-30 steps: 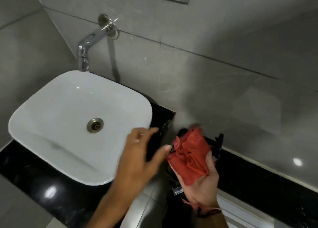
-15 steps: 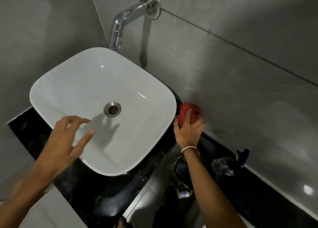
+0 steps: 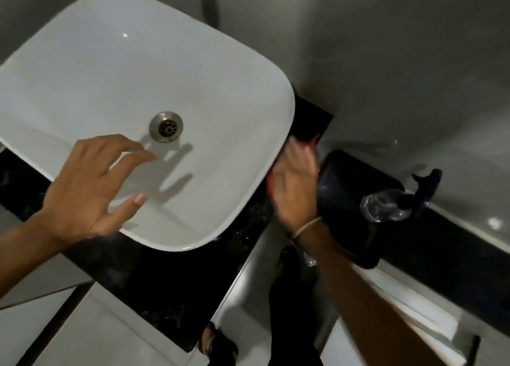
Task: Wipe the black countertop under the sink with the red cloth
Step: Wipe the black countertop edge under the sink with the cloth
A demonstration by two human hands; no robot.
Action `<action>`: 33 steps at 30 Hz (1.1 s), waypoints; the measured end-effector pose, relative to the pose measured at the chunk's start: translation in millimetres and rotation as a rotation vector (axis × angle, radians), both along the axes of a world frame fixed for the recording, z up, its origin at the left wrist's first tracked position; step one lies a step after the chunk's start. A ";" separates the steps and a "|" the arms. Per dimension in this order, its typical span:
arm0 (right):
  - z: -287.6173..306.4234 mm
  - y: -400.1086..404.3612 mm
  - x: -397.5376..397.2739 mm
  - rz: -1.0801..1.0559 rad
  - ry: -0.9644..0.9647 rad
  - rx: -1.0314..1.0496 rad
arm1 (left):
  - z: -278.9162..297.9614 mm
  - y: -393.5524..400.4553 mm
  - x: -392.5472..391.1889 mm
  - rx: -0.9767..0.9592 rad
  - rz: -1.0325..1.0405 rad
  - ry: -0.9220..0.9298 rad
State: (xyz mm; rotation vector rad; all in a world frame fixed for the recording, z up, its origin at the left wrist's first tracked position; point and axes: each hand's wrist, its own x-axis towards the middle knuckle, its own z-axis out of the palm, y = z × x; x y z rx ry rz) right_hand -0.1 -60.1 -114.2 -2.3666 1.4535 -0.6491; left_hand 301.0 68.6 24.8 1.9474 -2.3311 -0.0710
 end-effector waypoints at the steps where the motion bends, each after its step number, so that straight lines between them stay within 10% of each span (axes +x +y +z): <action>1: -2.4 50.8 12.2 0.020 -0.039 0.043 | 0.9 -0.7 0.1 -0.003 -0.007 -0.001; 5: 2.1 173.9 32.9 0.140 -0.118 0.117 | 0.2 -0.3 -0.4 0.011 -0.012 0.020; 18: 13.6 -93.3 -6.5 -0.060 0.064 -0.011 | -2.2 3.1 -1.9 -0.069 0.003 -0.021; 29: 24.2 213.0 57.7 -0.016 0.195 0.074 | 4.4 14.2 -3.1 -0.155 -0.033 0.031; 33: 53.9 248.5 53.4 0.038 -0.074 0.293 | 15.8 35.2 -24.9 -0.343 0.144 0.258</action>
